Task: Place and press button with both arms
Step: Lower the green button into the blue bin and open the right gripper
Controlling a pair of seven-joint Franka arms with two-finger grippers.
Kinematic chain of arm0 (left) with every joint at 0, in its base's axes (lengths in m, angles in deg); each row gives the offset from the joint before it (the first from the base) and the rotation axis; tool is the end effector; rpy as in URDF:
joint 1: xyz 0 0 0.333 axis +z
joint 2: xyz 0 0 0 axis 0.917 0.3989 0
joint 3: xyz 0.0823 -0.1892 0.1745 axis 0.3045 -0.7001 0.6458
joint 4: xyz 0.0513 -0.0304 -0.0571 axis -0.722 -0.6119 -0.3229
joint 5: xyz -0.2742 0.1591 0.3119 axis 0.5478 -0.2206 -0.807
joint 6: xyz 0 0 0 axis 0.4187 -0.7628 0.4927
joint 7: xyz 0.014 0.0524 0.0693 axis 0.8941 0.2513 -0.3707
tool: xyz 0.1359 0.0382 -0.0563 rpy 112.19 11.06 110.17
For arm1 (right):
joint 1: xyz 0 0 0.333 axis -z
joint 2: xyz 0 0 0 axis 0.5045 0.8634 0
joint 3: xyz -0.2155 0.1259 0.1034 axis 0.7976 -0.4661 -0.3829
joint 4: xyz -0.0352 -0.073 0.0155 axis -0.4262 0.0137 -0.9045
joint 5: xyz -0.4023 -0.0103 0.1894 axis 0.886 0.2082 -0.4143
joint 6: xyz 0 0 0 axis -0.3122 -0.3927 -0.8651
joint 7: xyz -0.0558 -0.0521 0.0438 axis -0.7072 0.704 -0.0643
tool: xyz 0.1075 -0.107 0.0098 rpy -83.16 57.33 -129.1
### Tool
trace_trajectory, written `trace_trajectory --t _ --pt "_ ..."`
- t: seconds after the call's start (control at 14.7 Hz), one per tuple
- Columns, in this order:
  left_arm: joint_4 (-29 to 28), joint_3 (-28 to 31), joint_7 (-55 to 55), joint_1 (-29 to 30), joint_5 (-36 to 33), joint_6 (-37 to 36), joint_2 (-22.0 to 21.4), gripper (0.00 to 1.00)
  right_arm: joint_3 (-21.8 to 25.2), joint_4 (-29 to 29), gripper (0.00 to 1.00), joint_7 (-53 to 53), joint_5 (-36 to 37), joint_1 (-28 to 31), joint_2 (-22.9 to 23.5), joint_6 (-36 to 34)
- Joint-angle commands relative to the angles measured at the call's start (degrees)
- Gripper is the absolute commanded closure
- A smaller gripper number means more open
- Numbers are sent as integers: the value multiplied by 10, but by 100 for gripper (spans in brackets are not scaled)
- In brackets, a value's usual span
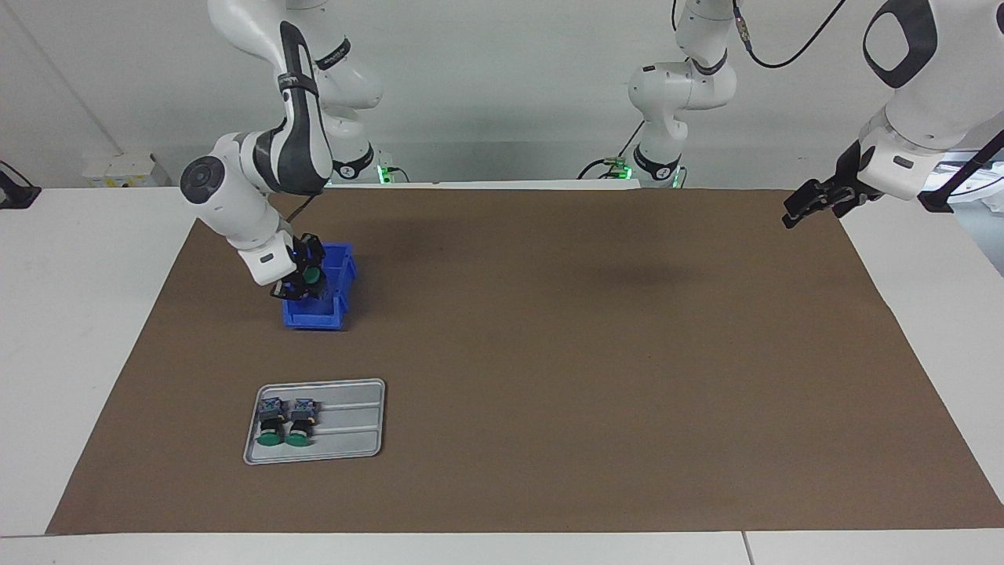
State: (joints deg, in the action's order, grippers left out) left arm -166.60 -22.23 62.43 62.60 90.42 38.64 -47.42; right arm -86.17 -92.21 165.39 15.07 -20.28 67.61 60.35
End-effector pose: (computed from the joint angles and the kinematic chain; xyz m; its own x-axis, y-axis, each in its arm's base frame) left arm 0.5942 -0.0139 0.5146 0.9816 0.1092 -0.1569 0.1090 -0.9940 -0.0097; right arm 0.5272 -0.0067 0.2081 0.3471 0.9339 0.0858 0.9274 -0.3282 -0.1793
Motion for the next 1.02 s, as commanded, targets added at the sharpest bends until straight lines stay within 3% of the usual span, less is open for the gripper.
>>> trace_trajectory --t 0.0,0.07,0.2,0.34,0.41,0.48,0.68,0.95 --pt "-6 -1 4 5 4 7 -6 0 -3 -26 88 30 -11 -2 0 34" --pt "-6 -1 4 5 4 7 -6 0 -3 -26 84 31 -4 -7 1 34" --pt "-6 -1 4 5 5 7 -6 0 -3 -23 55 31 3 -10 1 30" --pt "-6 -1 4 5 4 7 -6 0 -3 -19 37 30 4 -11 1 27" --pt "-6 -1 5 5 4 7 -6 0 -3 -19 9 30 4 -11 -1 24" --pt "-6 -1 4 5 4 7 -6 0 -3 -18 0 31 4 -12 -5 20" --pt "-6 -1 4 5 4 7 -6 0 -3 9 0 29 15 -11 -13 -21" --pt "-6 -1 4 5 4 7 -6 0 -2 63 0 -31 25 -9 -61 -120"
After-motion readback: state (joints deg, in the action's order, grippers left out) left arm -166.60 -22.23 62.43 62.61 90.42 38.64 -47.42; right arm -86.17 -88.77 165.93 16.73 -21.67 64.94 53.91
